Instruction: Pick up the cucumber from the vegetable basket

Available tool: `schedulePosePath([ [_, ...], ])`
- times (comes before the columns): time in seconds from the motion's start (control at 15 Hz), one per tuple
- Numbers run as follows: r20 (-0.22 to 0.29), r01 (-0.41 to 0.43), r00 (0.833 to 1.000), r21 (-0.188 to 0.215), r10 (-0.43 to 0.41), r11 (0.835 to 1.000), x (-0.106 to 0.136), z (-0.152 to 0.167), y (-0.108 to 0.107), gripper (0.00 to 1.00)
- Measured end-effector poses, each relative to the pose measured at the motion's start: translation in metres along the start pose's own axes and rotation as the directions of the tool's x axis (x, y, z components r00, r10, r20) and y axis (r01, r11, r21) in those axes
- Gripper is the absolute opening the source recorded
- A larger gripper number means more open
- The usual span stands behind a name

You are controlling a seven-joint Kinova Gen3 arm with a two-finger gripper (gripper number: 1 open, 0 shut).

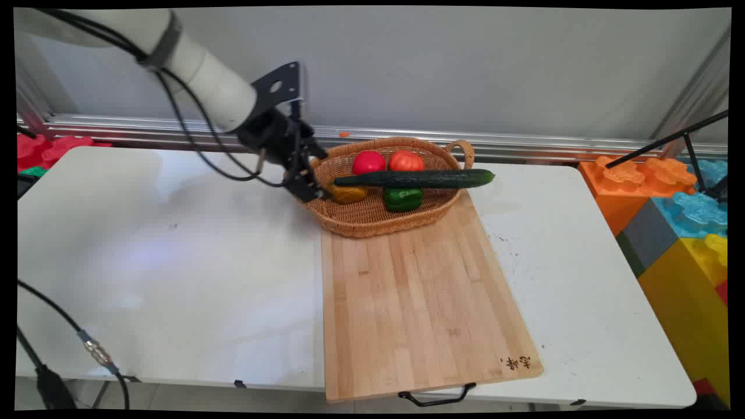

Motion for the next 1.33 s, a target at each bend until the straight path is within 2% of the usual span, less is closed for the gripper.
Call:
schedulePosePath([
  [0.27, 0.007, -0.032, 0.999, 0.024, 0.032, 0.999, 0.013, 0.026, -0.012, 1.0],
  [0.8, 0.047, -0.099, 0.994, 0.017, 0.098, 0.995, 0.025, 0.093, -0.032, 1.0],
  [1.33, 0.042, -0.117, 0.992, 0.014, 0.116, 0.993, 0.03, 0.139, -0.041, 1.0],
])
